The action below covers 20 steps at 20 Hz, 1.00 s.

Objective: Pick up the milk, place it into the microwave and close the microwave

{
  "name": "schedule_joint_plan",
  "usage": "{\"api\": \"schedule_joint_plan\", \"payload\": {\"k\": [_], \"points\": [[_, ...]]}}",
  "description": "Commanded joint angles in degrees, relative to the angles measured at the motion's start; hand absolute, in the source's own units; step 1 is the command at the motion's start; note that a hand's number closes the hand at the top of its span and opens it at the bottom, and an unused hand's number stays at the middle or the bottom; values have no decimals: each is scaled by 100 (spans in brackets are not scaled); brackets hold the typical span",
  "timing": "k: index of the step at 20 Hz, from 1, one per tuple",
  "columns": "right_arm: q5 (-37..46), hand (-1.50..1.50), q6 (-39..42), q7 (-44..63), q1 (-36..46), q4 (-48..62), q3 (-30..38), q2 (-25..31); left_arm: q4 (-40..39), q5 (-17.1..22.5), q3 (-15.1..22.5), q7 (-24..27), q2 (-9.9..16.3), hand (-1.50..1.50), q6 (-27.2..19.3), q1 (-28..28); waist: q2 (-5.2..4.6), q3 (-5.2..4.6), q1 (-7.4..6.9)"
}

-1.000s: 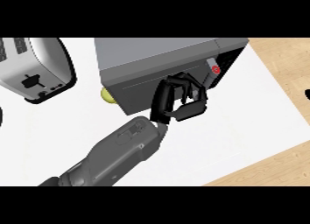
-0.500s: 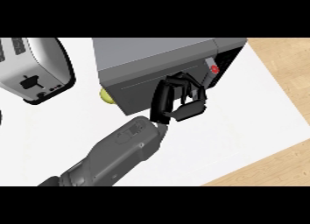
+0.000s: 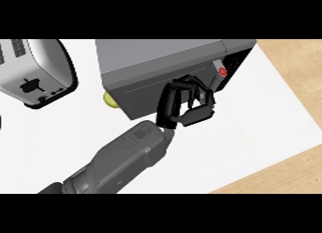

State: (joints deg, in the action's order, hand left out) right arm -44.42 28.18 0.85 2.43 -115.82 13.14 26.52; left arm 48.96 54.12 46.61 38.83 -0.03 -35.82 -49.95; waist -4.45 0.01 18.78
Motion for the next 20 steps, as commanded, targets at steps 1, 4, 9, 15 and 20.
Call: {"api": "schedule_joint_plan", "payload": {"k": [1,4,9,15,20], "points": [[-148,-150,83,59,102,-41,-33,93,-531,174,-251,-149,3,150,98,-483,-84,-8,43],[-377,-150,178,157,80,-53,-87,171,-579,249,-221,-123,3,150,187,-479,-64,-9,12],[-573,-150,242,230,113,-23,-115,251,-639,318,-153,-21,3,150,133,-477,-107,-4,41],[-734,-150,277,278,135,-5,-40,357,-680,438,-173,48,3,150,122,-548,-98,2,64],[-871,-150,289,340,243,16,72,520,-715,490,-84,155,3,150,144,-522,-104,-5,71]]}}
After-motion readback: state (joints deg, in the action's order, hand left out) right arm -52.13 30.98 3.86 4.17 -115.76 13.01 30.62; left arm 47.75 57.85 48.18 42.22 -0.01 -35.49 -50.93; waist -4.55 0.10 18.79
